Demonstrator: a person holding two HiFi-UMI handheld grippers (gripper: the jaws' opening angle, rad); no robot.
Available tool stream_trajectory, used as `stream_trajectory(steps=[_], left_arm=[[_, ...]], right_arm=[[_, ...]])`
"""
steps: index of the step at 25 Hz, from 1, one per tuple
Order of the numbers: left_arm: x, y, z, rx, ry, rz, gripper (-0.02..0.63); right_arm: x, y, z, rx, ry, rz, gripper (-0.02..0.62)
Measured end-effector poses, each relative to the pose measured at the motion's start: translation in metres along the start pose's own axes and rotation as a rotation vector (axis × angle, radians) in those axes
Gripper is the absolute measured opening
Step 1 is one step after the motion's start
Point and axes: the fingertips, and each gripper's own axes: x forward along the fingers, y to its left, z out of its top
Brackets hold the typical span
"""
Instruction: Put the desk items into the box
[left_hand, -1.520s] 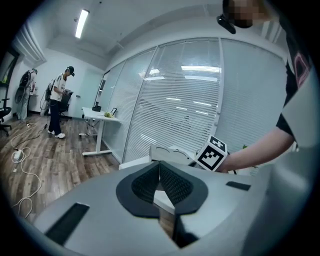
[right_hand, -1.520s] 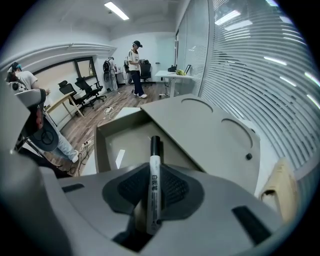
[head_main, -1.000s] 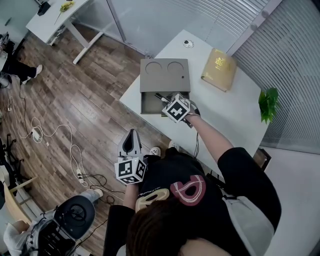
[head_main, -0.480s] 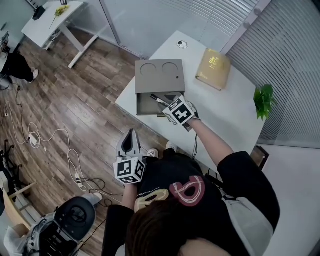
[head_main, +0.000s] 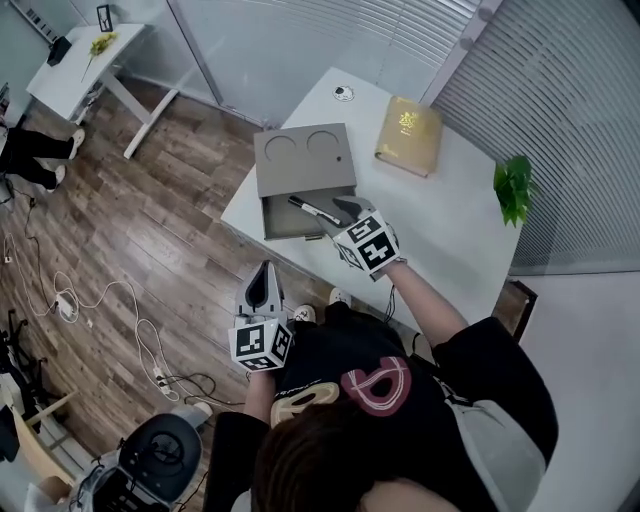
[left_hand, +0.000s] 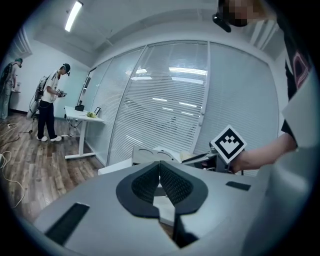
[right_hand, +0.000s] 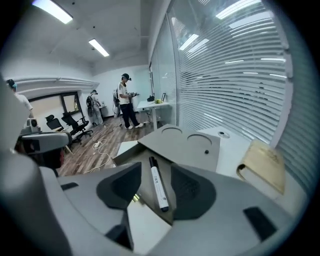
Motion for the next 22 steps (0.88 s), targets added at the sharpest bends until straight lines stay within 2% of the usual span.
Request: stream_trajectory(steps=[6, 10, 14, 22], left_arm=[[0.003, -0.009, 0.001, 0.009, 0.007, -0.060, 0.018], [0.006, -0.015, 0.000, 0.010, 0.015, -0.096, 0.018], [0.010, -0.022, -0.002, 0.020, 0.025, -0.138, 0.018], [0.011, -0.037, -0.005, 0.031, 0.042, -0.210, 0.018]], right_arm=[[-0.025, 0.004, 0.000, 0.023, -0.047, -0.035, 0.193], [-0.041, 0.003, -0.008, 0.085, -0.073, -0.069, 0.196], [-0.055, 0.001, -0.016, 0.104, -0.121, -0.142, 0.196], [-0.091, -0.006, -0.025, 0.238, -0.245, -0.278, 0.195]])
